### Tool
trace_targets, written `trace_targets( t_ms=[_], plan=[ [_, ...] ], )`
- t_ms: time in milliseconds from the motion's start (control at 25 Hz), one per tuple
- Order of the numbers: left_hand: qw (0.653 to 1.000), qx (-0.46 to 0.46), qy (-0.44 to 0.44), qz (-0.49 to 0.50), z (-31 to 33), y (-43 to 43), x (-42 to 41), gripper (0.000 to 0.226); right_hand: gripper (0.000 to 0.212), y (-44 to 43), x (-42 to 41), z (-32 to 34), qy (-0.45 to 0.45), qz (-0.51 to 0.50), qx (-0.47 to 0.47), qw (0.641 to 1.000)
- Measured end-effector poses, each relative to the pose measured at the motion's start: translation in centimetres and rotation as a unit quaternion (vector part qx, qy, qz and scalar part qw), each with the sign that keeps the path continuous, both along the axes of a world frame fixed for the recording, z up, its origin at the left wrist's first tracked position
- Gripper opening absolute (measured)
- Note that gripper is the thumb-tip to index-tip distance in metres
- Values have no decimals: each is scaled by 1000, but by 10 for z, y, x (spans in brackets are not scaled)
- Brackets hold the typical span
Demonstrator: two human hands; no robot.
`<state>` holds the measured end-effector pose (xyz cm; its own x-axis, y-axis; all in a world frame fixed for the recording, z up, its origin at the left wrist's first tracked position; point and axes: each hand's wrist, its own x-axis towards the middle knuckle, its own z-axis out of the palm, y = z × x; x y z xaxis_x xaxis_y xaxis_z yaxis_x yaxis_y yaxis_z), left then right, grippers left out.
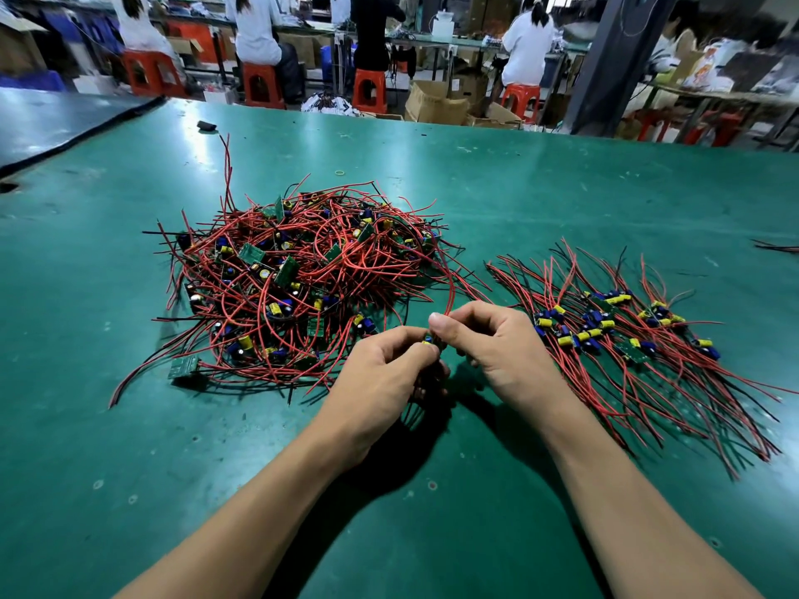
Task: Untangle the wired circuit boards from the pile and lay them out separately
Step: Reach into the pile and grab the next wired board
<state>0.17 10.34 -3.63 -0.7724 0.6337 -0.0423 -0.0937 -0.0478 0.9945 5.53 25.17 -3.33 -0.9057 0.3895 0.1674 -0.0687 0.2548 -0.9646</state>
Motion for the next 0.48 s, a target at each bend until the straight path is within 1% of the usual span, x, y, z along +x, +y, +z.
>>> trace_targets(
  t_ms=[40, 120, 200, 280, 360, 480],
  plan=[
    [1000, 1, 3, 0, 0, 0, 0, 15, 23, 1, 1, 0, -8, 5, -24, 1000],
    [1000, 9, -7, 0, 0, 0, 1, 17, 30, 1, 1, 1, -35, 25, -109, 993],
    [999, 17, -30, -4, -1, 0, 0, 17, 29, 1, 1, 2, -57, 46, -167, 983],
    [999, 18, -40, 1, -2, -1, -3, 14, 26, -1, 1, 2, -55, 58, -188, 979],
    [999, 11, -39, 4, -2, 0, -5, 16, 23, -3, 0, 1, -47, 50, -180, 981],
    [999, 17, -45, -7, -1, 0, -4, 22, 27, -6, -2, 0, -45, 37, -179, 982]
  ],
)
